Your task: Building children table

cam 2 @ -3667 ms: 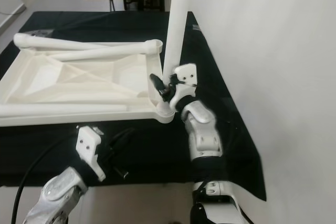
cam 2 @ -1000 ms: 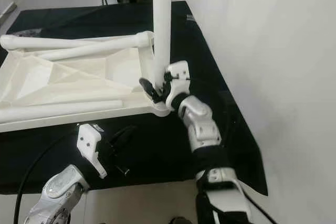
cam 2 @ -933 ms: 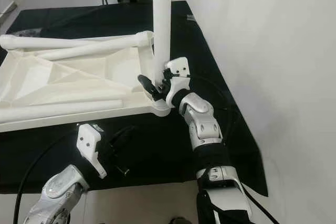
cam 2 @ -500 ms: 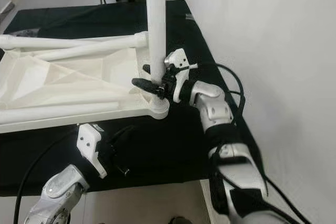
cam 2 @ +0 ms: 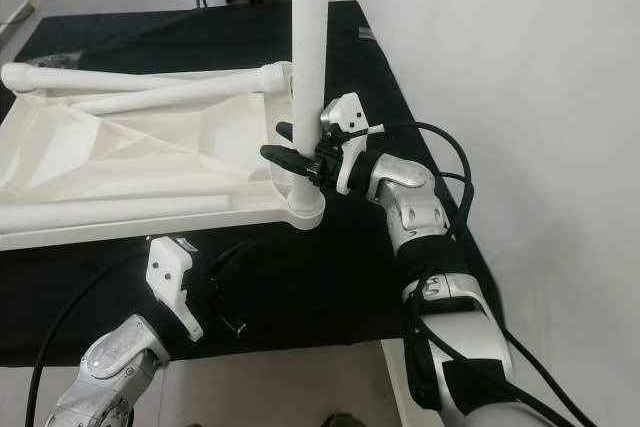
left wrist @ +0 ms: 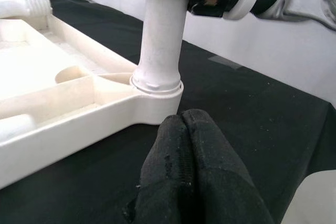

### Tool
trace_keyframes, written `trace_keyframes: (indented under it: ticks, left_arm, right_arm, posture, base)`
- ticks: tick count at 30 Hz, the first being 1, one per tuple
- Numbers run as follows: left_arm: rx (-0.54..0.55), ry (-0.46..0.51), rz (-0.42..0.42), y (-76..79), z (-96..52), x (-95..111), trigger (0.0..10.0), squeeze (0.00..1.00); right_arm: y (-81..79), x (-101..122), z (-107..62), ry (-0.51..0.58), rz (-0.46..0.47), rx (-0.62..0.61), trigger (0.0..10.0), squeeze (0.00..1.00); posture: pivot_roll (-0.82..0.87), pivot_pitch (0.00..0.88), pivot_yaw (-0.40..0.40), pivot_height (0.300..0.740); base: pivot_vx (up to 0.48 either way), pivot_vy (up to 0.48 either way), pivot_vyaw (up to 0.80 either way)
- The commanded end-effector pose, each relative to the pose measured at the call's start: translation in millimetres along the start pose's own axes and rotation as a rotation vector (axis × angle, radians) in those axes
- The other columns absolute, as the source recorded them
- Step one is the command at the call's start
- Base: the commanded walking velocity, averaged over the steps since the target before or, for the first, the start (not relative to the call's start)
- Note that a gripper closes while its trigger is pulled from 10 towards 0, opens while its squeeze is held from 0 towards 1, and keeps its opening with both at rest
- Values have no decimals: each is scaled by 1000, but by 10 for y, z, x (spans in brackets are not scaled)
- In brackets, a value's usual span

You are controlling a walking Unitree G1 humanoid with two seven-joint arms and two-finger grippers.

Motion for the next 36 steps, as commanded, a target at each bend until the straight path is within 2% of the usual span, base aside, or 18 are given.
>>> trace_keyframes:
  ticks: [1, 2, 4, 5, 7, 12, 13, 14, 15, 17, 18, 19, 21, 23, 24, 26, 30, 36]
  left_arm:
    - [-6, -10, -8, 8, -25, -12, 10000, 0]
    - [-6, -11, -8, 5, -27, -10, 10000, 0]
    - [-6, -11, -8, 3, -27, -9, 10000, 0]
    - [-6, -11, -7, -3, -28, -12, 10000, 0]
    - [-6, -12, -7, -7, -29, -15, 10000, 0]
    - [-6, -14, -5, -3, -7, -32, 10000, 0]
    - [-5, -14, -6, -3, -6, -31, 10000, 0]
    - [-4, -13, -6, -4, -3, -33, 10000, 0]
    - [-2, -13, -6, -4, 1, -36, 10000, 0]
    - [-2, -13, -6, -4, 2, -37, 10000, 0]
    - [-2, -13, -7, -3, 2, -37, 10000, 0]
    - [-2, -13, -7, -3, 2, -37, 10000, 0]
    - [-4, -15, -6, -3, 0, -43, 10000, 0]
    - [-5, -16, -6, -2, 0, -46, 10000, 0]
    - [-5, -16, -6, 3, 2, -49, 10000, 0]
    - [-4, -16, -7, 12, 4, -53, 10000, 0]
    - [-5, -16, -8, 22, 4, -55, 10000, 0]
    - [-6, -15, -11, 32, 3, -52, 10000, 0]
  right_arm:
    - [31, -462, -94, -81, 128, -413, 0, 0]
    - [-95, -575, -133, -82, 192, -522, 0, 0]
    - [-180, -628, -164, -81, 237, -571, 0, 0]
    - [-312, -634, -150, -66, 229, -577, 0, 0]
    - [-395, -618, -112, -53, 208, -552, 0, 0]
    - [-264, -516, -5, -19, 152, -555, 196, 0]
    - [-245, -488, -5, -15, 143, -573, 10000, 0]
    - [-216, -422, 8, 14, 135, -572, 10000, 0]
    - [-247, -308, 40, 52, 140, -524, 10000, 929]
    - [-280, -266, 56, 62, 146, -489, 10000, 929]
    - [-317, -223, 70, 72, 152, -454, 10000, 1000]
    - [-317, -223, 70, 72, 152, -454, 10000, 1000]
    - [-283, -73, 120, 109, 135, -292, 10000, 953]
    - [-280, -63, 127, 88, 107, -224, 10000, 953]
    - [-267, -56, 117, 63, 69, -151, 10000, 0]
    - [-253, -30, 76, 24, 39, 35, 10000, 0]
    - [-223, -86, 45, -50, 31, 157, 10000, 0]
    - [-150, -122, 56, -111, 37, 217, 10000, 0]
  posture:
    - [65, 138, -30, 740]
    - [66, 140, -28, 740]
    - [69, 140, -26, 740]
    - [60, 135, -15, 740]
    - [55, 134, -12, 740]
    - [56, 117, -17, 740]
    - [56, 117, -17, 740]
    - [58, 112, -23, 740]
    - [65, 109, -23, 740]
    - [65, 109, -23, 740]
    - [65, 109, -23, 740]
    - [65, 109, -23, 740]
    - [71, 101, -17, 740]
    - [73, 101, -17, 740]
    - [79, 99, -25, 740]
    - [80, 97, -28, 740]
    - [86, 93, -30, 740]
    - [91, 95, -32, 740]
  base:
    - [0, 0, 0]
    - [0, 0, 0]
    - [0, 0, 0]
    - [0, 0, 0]
    - [0, 0, 0]
    - [0, 0, 0]
    - [0, 0, 0]
    - [0, 0, 0]
    - [0, 0, 0]
    - [0, 0, 0]
    - [0, 0, 0]
    - [0, 0, 0]
    - [0, 0, 0]
    - [0, 0, 0]
    - [0, 0, 0]
    - [0, 0, 0]
    - [0, 0, 0]
    - [0, 0, 0]
Point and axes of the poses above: a point about 5 cm out from each wrist's last joint towards the gripper, its own z axis pointing out of the wrist towards the gripper, its own x axis along the axis of the wrist's last joint, y = z × x, the point moved 2 cm from there along z, pointing out of the wrist towards the gripper, and after that the axes turned 9 degrees about z, right-handed, at the moved point
